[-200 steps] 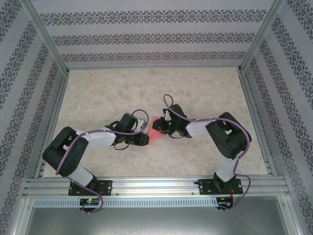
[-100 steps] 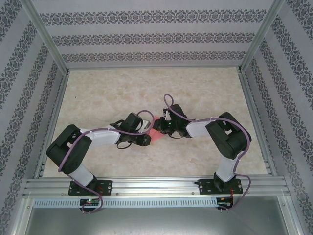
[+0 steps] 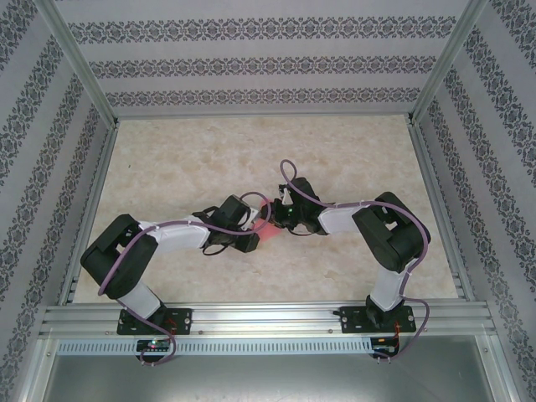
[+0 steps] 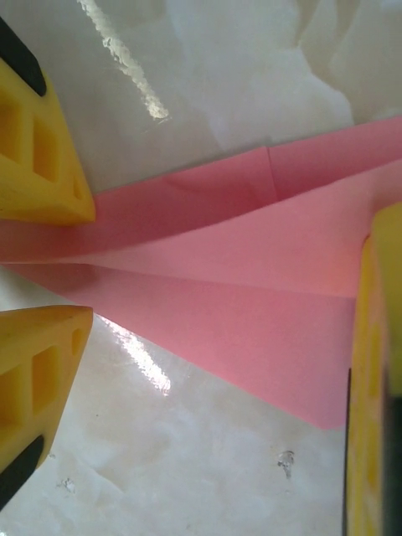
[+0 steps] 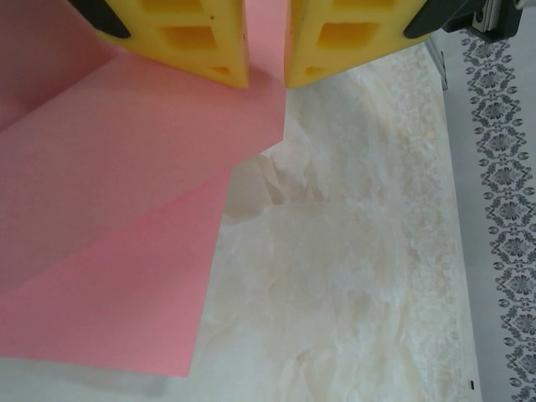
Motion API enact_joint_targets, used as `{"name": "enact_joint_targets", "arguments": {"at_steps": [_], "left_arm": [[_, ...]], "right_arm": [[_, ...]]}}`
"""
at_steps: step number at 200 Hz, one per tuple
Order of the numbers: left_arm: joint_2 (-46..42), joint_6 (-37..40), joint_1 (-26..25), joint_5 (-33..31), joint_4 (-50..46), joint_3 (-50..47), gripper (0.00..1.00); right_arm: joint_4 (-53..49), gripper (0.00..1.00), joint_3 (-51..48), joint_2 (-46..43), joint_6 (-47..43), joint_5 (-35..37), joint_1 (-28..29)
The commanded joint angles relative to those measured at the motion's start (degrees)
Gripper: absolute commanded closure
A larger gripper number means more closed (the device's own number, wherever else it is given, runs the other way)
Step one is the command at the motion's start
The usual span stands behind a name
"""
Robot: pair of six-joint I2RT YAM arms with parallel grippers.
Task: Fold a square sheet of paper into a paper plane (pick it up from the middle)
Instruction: Fourth fold the wing at the center of the table.
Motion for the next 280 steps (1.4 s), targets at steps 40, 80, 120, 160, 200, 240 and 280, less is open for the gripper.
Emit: {"name": "enact_joint_targets", "arguments": {"at_steps": [40, 80, 120, 160, 200, 240, 280], "left_arm": [[1.3, 2.7, -3.0, -5.3, -5.2, 1.7, 0.73], [1.2, 3.0, -3.0, -6.2, -5.4, 2.1, 0.85], [0.9, 2.9, -2.9, -4.5, -4.6, 1.9, 0.95], [0.8, 1.8, -1.6, 1.9, -2.8, 1.9, 1.0], [1.4, -1.2, 1.1, 7.2, -0.1, 0.3, 1.0], [0.8, -4.4, 4.5, 11.6, 3.1, -3.0, 1.0], [1.8, -7.2, 8.0, 17.8, 6.0, -4.2, 1.0]], "right_arm": [[0.2, 0.8, 1.4, -0.2, -0.5, 0.4, -0.4], [-0.1, 0.8, 1.4, -0.3, -0.6, 0.6, -0.3], [-0.6, 0.8, 1.3, -0.7, -0.9, 0.6, -0.4], [-1.1, 0.78, 0.9, -2.0, -1.3, 0.8, -0.4], [-1.2, 0.77, 0.3, -3.4, -1.5, 0.8, -0.4], [-2.1, 0.76, 0.1, -5.6, -2.1, 1.5, -0.6], [-2.7, 0.76, 0.0, -6.8, -2.6, 0.6, -0.2]]}}
